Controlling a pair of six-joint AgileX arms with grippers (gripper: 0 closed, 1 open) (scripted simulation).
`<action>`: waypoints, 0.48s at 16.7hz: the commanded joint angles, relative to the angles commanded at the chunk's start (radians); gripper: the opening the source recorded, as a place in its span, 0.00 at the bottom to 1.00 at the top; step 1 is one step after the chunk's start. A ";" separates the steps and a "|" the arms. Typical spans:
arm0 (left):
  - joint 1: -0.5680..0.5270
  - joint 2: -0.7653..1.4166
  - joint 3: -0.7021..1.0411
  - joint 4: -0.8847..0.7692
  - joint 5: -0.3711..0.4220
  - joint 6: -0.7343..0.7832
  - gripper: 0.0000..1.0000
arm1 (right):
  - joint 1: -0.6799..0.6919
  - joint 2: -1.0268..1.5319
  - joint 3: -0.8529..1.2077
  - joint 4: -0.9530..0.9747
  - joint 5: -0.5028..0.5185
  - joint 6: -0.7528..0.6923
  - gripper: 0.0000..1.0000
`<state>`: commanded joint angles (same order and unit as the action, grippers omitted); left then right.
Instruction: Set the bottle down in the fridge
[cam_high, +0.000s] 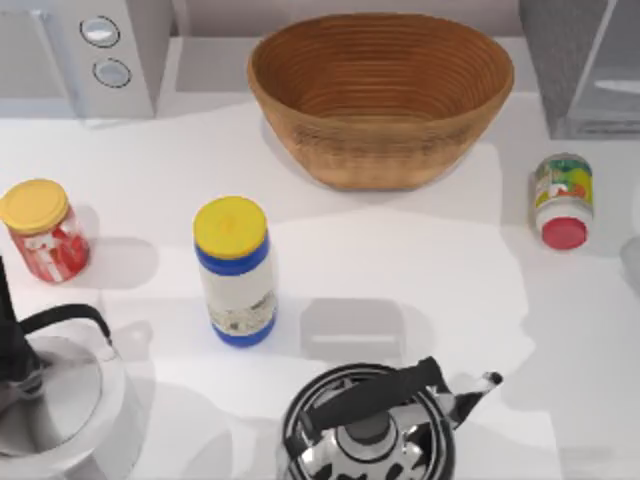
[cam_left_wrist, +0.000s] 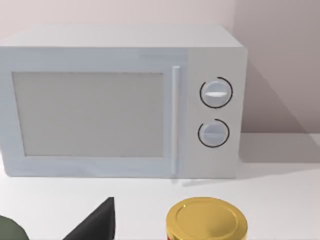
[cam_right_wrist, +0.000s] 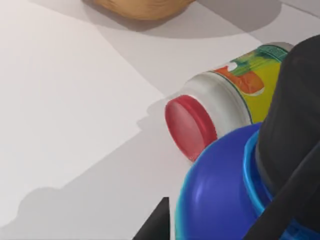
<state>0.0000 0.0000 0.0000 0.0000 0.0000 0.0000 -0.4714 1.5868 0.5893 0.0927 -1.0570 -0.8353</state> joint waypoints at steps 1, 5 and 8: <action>0.000 0.000 0.000 0.000 0.000 0.000 1.00 | 0.000 0.000 0.000 0.000 0.000 0.000 0.01; 0.000 0.000 0.000 0.000 0.000 0.000 1.00 | 0.010 -0.007 -0.002 0.000 0.013 0.008 0.01; 0.000 0.000 0.000 0.000 0.000 0.000 1.00 | 0.048 -0.101 -0.039 -0.010 0.085 0.054 0.01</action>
<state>0.0000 0.0000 0.0000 0.0000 0.0000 0.0000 -0.4234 1.4861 0.5503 0.0832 -0.9720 -0.7816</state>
